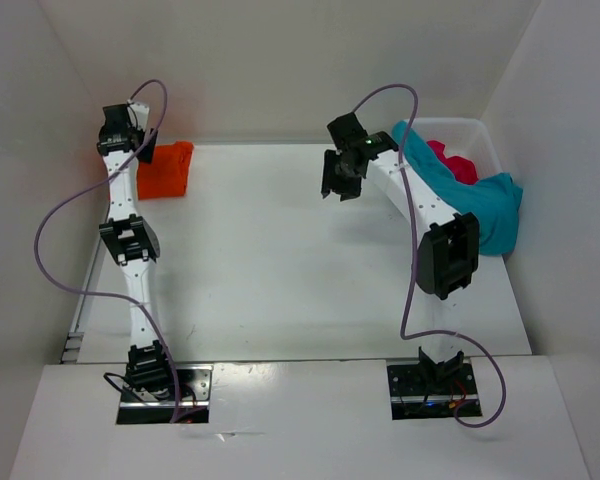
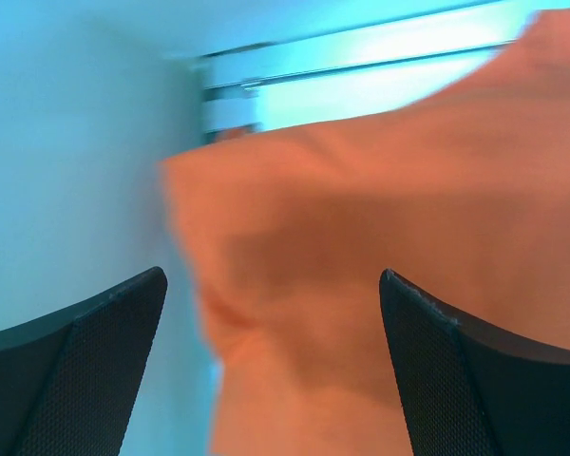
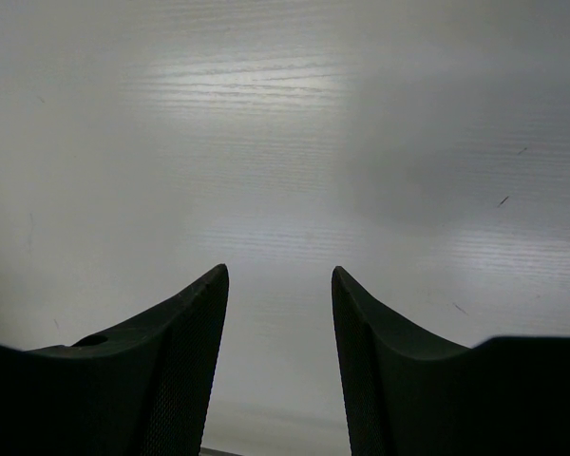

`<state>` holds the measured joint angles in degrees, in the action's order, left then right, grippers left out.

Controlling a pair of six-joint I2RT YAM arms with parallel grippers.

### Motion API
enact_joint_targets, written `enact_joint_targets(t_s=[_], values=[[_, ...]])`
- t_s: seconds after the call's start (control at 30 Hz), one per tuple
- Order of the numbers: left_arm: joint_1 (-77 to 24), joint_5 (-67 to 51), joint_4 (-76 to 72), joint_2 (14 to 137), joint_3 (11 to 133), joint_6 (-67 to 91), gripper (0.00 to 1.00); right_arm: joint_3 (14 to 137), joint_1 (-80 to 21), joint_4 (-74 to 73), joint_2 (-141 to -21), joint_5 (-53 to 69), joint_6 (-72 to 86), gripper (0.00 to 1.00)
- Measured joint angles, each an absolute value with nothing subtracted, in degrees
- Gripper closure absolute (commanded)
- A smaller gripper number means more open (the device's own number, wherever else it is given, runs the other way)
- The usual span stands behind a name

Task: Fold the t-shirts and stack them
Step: Put the neatly folded tshirt into the corner of the board with the left arm

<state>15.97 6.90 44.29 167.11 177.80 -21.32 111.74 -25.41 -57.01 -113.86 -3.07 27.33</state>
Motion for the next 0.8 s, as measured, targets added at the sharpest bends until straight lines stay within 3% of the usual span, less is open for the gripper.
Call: enact_joint_targets(t_s=[0.37, 0.43, 0.57, 0.7, 0.8], values=[[20.36, 13.74, 46.81, 166.82, 177.88, -21.91, 0.01, 111.74, -25.65, -57.01, -113.82, -4.14, 27.20, 0.45], [20.75, 11.90, 48.60, 166.58, 177.88, -20.78, 0.01, 111.81, -25.65, -57.25, -113.75, -4.99, 27.05, 0.36], [20.82, 3.44, 55.70, 162.98, 177.71, -18.96, 0.01, 113.84, -25.65, -59.92, -113.34, -9.50, 26.22, 0.29], [20.51, -12.95, 65.58, 153.60, 177.66, -18.48, 0.01, 119.35, -25.15, -64.05, -111.07, -16.08, 25.30, 0.23], [19.31, -21.85, 68.47, 139.96, 167.02, -19.53, 0.01, 121.62, -22.61, -65.08, -107.31, -19.07, 24.56, 0.17]])
